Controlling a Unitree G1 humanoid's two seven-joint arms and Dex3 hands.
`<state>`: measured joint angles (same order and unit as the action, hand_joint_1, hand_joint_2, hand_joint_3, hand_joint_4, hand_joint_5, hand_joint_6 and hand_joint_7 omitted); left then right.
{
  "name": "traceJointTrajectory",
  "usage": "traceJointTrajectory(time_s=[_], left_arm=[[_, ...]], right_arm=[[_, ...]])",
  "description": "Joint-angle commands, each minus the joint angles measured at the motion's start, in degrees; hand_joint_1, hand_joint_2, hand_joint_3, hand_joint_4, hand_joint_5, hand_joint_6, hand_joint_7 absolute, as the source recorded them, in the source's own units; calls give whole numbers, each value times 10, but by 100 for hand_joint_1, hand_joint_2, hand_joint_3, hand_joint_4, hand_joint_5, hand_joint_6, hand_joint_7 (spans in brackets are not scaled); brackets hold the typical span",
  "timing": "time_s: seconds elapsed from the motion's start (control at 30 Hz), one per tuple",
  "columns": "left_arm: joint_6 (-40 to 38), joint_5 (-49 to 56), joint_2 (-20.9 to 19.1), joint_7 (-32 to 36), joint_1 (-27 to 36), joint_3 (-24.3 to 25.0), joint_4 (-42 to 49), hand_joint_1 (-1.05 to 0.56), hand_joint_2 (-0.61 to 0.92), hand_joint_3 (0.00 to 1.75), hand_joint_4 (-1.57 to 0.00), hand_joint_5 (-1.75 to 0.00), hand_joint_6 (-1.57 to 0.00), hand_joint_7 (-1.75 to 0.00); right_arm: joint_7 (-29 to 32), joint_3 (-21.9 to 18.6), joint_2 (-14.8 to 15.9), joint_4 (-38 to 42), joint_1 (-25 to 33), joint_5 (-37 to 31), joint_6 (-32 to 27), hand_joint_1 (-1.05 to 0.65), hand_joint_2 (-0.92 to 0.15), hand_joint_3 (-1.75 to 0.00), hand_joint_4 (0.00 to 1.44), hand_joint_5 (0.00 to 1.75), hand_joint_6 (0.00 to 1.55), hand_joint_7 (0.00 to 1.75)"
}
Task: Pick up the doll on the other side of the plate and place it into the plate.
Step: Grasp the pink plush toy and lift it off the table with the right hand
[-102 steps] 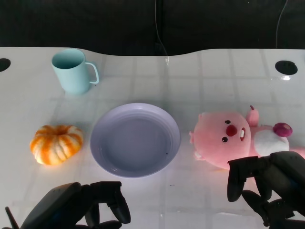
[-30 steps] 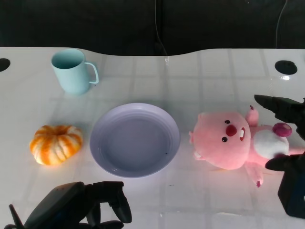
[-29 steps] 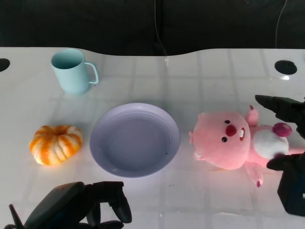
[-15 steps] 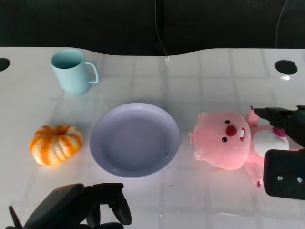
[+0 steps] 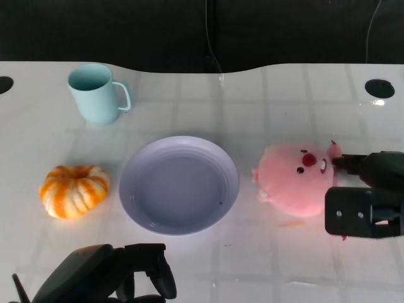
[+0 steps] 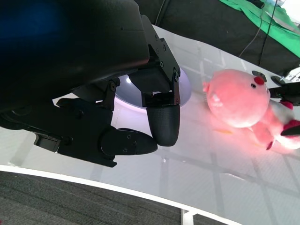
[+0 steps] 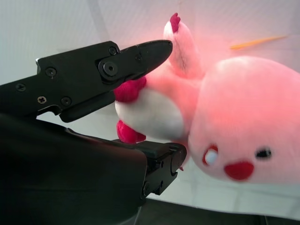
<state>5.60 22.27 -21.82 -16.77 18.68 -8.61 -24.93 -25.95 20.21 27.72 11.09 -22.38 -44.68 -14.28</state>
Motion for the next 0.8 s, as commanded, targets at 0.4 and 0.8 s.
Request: traceJointTrajectory(time_s=[0.4,0.8], left_arm=[[-12,8,4,4,4,-5,-15,-29,90,40,-65,-164,-65,-129],[-14,17,10,5,7,-4,-18,-29,87,44,-64,-166,-65,-129]], right_arm=[[104,108,-78,329,-147,-31,45,-67,-92,-6,46,23,39,6],[332,114,-96,457,-170,-16,125,-32,-92,-26,79,96,113,8]])
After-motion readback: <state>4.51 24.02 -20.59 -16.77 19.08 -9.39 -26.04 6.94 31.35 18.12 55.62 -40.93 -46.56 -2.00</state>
